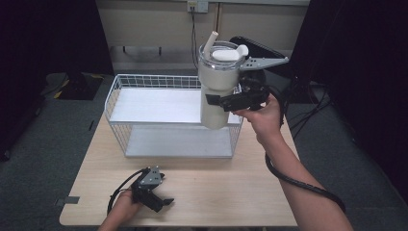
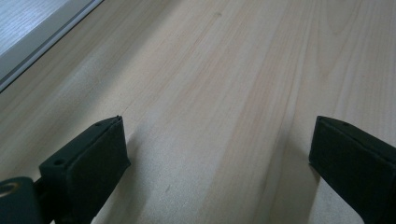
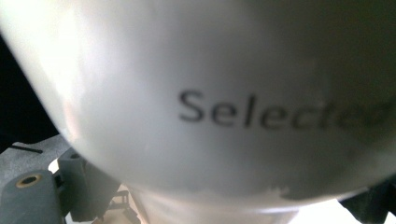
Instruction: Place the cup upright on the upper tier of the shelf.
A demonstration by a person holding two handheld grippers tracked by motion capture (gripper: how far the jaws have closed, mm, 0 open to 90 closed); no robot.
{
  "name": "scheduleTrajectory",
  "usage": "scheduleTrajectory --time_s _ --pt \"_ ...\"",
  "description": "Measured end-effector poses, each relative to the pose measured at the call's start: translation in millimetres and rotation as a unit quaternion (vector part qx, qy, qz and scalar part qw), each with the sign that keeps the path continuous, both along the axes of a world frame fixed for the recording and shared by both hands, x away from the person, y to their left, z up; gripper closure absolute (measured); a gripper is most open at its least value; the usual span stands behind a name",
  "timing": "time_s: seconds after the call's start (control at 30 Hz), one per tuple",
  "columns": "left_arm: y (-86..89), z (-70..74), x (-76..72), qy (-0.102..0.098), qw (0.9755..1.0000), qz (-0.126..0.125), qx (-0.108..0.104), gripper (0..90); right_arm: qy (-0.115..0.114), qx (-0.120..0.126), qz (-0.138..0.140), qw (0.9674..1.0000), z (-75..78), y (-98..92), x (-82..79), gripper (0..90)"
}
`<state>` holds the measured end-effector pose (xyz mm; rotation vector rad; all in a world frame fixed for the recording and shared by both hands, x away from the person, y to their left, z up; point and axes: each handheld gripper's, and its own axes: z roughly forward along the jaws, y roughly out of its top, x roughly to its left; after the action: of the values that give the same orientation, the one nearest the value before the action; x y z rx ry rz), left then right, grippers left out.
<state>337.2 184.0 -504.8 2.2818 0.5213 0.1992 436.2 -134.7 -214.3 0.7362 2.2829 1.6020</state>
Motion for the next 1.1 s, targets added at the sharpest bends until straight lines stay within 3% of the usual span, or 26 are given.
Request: scheduleTrajectory --time_s 0.37,0.6,1.1 --pt "0.0 0.0 0.0 0.0 1.0 0.0 0.0 3.8 -0.003 0.002 -0.007 1.0 1.3 7.2 8.7 9.5" --pt "0.1 0.1 0.0 0.0 1.0 0.0 0.0 3.7 -0.006 -0.013 -0.014 0.9998 0.6 15.2 18.0 9.5" --pt "-0.1 -0.1 -0.1 0.0 1.0 0.0 -0.001 3.7 -0.012 -0.021 -0.031 0.9992 0.9 24.6 33.1 9.4"
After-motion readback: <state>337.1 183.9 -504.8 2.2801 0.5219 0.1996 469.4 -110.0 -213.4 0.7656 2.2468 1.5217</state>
